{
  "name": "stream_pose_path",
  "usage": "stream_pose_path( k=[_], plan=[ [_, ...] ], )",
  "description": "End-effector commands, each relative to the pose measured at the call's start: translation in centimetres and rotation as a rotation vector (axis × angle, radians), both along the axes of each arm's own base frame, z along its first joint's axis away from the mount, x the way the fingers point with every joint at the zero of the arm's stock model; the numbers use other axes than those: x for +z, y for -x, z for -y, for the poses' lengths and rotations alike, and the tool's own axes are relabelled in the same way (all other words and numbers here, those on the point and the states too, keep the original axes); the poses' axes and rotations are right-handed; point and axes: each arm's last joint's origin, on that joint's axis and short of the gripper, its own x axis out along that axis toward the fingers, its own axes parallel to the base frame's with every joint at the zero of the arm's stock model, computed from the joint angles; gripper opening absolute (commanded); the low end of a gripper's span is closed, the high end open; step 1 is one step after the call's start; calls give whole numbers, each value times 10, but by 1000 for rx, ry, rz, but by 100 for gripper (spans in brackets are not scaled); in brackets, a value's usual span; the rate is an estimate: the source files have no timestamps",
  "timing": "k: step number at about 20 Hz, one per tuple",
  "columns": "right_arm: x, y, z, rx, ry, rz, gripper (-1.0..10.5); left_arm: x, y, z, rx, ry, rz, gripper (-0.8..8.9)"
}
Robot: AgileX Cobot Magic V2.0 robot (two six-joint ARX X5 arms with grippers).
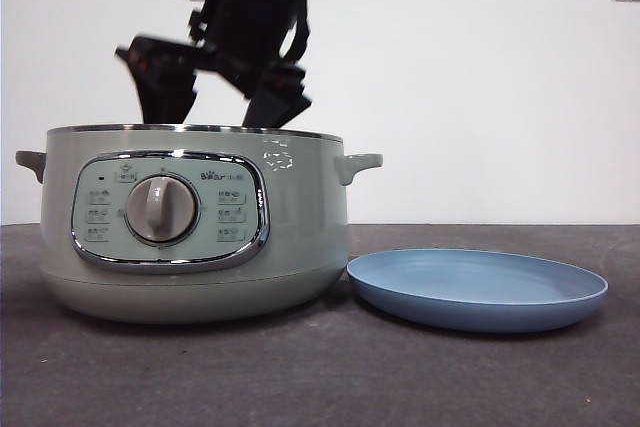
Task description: Take the pumpkin out from the steamer,put the pumpkin in the blue plate,close the lid
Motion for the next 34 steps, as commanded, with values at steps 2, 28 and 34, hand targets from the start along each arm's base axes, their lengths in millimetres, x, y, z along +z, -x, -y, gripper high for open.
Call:
stream_pose_path(
  k=[2, 28, 34],
  plan=[
    [-29, -6, -8, 12, 52, -29, 540, 7, 3, -2, 4, 20, 61, -8],
    [51, 4, 176, -534, 116, -306, -11, 7, -1, 1, -15, 24, 56, -8],
    [-12, 11, 177, -550, 70, -280, -11, 8, -1, 1, -29, 32, 61, -8]
  ],
)
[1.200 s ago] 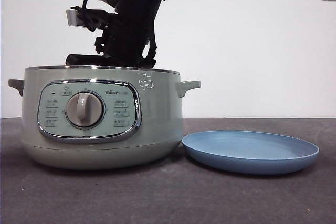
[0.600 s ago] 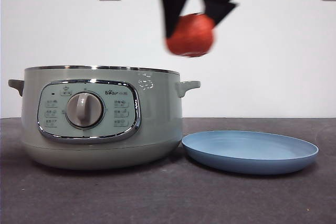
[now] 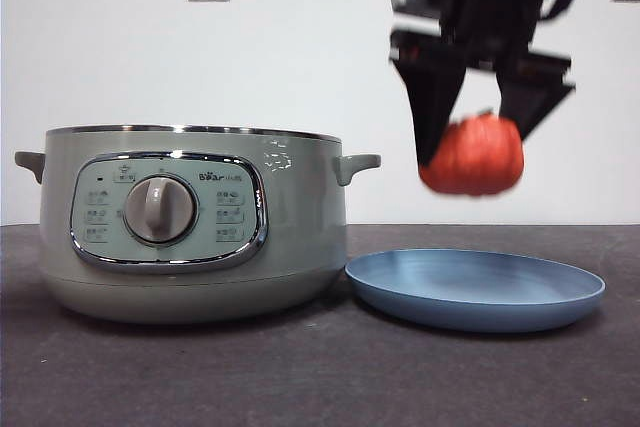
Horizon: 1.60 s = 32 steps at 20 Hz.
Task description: Take the pumpkin out from the steamer,put the pumpkin in the blue plate,close the lid
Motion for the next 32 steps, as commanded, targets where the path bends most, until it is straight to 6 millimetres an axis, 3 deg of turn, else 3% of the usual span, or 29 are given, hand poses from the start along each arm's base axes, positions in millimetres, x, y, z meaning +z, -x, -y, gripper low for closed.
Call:
stream_pose_path(
  k=[1, 6, 11, 12, 15, 17, 20, 25, 28, 32],
  plan=[
    [-29, 2, -1, -12, -13, 7, -11, 8, 3, -2, 4, 29, 71, -8],
    [-65, 6, 1, -11, -33, 42, -11, 9, -2, 1, 4, 30, 74, -8],
    [-80, 5, 1, -7, -10, 7, 11, 7, -10, 6, -45, 33, 51, -8],
    [-82, 4, 1, -7, -7, 2, 53, 7, -10, 6, -48, 33, 49, -8],
    [-86, 4, 0, -11, 1, -13, 368, 6, -16, 9, -54, 32, 42, -8],
    [-86, 4, 0, -16, 4, -16, 516, 6, -16, 10, -78, 38, 37, -8],
    [-86, 4, 0, -24, -4, -19, 542, 7, -16, 11, -95, 47, 46, -8],
    [-66, 12, 4, -26, -24, 13, 540, 5, -22, 14, -98, 42, 29, -8],
    [-36, 24, 11, -30, -65, 80, 539, 1, -36, 23, -162, 49, -3, -8],
    [14, 49, 25, -31, -148, 219, 536, -11, -69, 41, -230, 50, -64, -8]
  ],
)
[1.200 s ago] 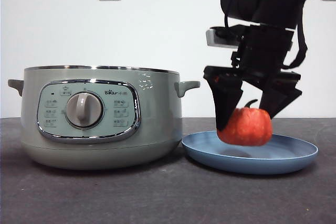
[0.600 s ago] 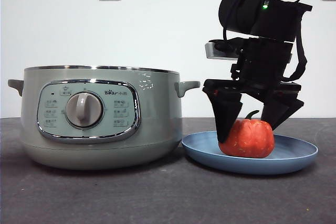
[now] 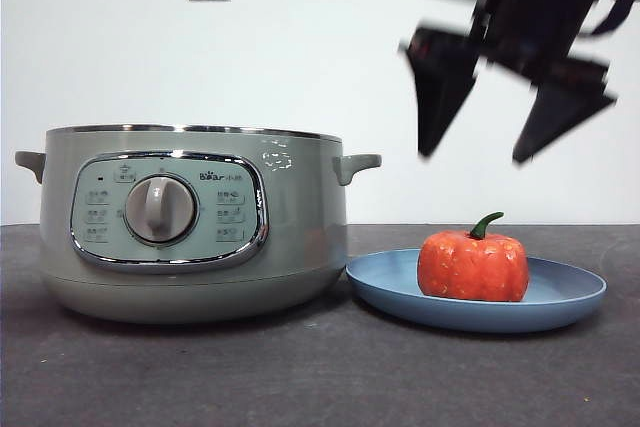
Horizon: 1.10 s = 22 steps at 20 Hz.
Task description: Take the pumpkin out from the steamer,put the pumpkin in the blue plate,close the lid
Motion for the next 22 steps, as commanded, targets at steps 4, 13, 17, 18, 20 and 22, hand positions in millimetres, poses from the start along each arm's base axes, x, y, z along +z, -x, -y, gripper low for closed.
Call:
stream_pose_path(
  k=[4, 13, 17, 18, 20, 22],
  plan=[
    [49, 37, 21, -23, -74, 151, 536, -15, -44, 24, -78, 24, -29, -8],
    [83, 88, 51, -46, -102, 247, 536, -62, -101, 56, -206, 57, -170, -8],
    [91, 98, 56, -51, -128, 283, 536, -76, -112, 62, -222, 52, -214, -8],
    [92, 99, 57, -53, -132, 288, 536, -79, -114, 63, -223, 50, -222, -9],
    [93, 101, 58, -53, -136, 295, 536, -85, -118, 65, -222, 42, -243, -9],
    [93, 101, 58, -53, -137, 297, 536, -89, -120, 66, -226, 40, -257, -9]
  ],
)
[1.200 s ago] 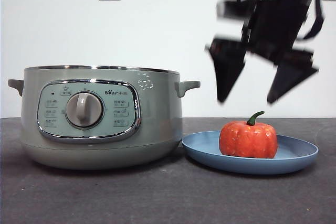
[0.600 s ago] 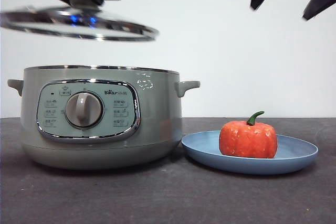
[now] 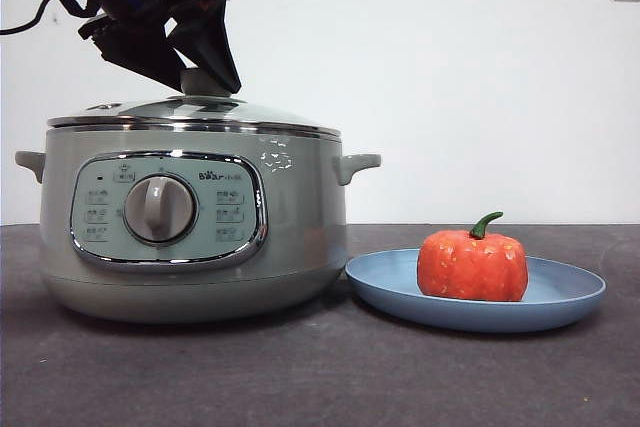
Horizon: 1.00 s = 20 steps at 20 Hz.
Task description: Take the pumpkin out from the steamer,put the pumpkin in the blue plate,close the lid
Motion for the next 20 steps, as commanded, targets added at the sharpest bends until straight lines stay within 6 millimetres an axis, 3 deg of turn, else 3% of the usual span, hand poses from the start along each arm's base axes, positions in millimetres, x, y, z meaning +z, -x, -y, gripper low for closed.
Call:
stream_pose_path(
  k=[1, 9, 10, 12, 13, 20],
  plan=[
    [-1, 0, 0, -10, -9, -2, 536, 4, -3, 2, -14, 29, 26, -9],
    [-1, 0, 0, -9, -9, -2, 536, 1, -1, 1, -17, 14, 2, 3],
    [-1, 0, 0, -9, -9, -2, 536, 2, -2, 1, -17, 16, 6, 50],
    [-1, 0, 0, -9, -9, -2, 536, 2, -2, 1, -17, 17, 9, 337],
    [-1, 0, 0, -9, -9, -2, 536, 2, -2, 1, -17, 18, 8, 411],
    [-1, 0, 0, -8, -10, -1, 535, 14, 7, -3, -2, 56, 27, 409]
  ],
)
